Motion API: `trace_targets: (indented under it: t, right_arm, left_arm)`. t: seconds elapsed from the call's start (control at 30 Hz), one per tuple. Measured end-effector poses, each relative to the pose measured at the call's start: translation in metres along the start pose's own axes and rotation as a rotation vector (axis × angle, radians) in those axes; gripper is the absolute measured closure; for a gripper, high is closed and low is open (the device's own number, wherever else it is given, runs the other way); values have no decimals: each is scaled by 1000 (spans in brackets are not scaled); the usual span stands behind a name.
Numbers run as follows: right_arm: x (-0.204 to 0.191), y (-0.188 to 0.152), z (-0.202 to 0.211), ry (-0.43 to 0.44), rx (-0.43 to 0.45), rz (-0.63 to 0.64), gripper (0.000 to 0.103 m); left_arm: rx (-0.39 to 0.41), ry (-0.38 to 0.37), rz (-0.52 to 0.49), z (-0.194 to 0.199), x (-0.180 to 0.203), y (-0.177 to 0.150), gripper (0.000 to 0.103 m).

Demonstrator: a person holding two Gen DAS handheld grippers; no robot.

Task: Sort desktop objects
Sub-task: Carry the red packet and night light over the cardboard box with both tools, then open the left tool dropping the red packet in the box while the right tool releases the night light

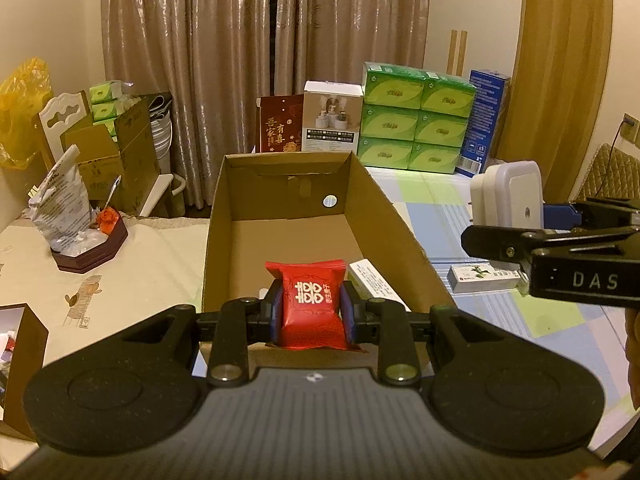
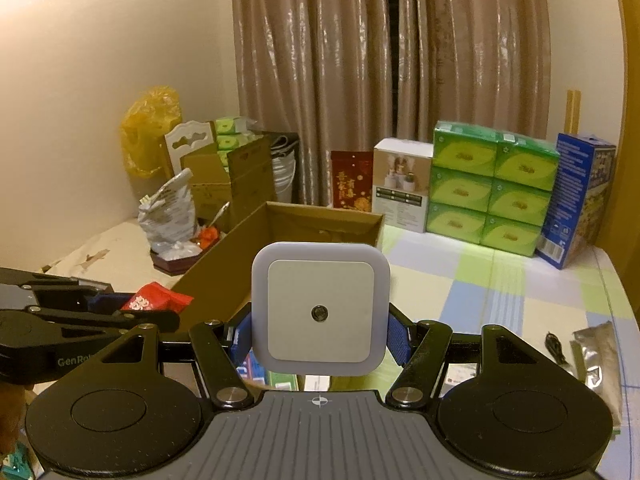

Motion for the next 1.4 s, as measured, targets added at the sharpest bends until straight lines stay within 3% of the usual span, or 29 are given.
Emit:
trace_targets:
  t: [0.33,0.9,1.03,1.4]
  right_arm:
    - [10,12,-27,6,-22,-11,41]
    - [16,5,-76,30,-84,-48,41]
    - [17,4,-81,32,-87,-57,41]
    - [18,2,-87,43,-98,-81,41]
  left_arm:
    - [-14,14,3,-30,-19,15,79]
    - [-67,5,-8,-81,-21,9,79]
    - [-63,22,1,-88,-22,9,69]
    - [-51,27,22,-83,-33,6,67]
Point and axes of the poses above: each gripper's, at about its wrist camera, not at the fingertips, and z roughly against the way its jaws point, x to its right, y to its top, the point moved 4 cm from there along -z, roughly the way its jaws point, and after that the axes turned 9 degrees about y, right-handed, at the moved point
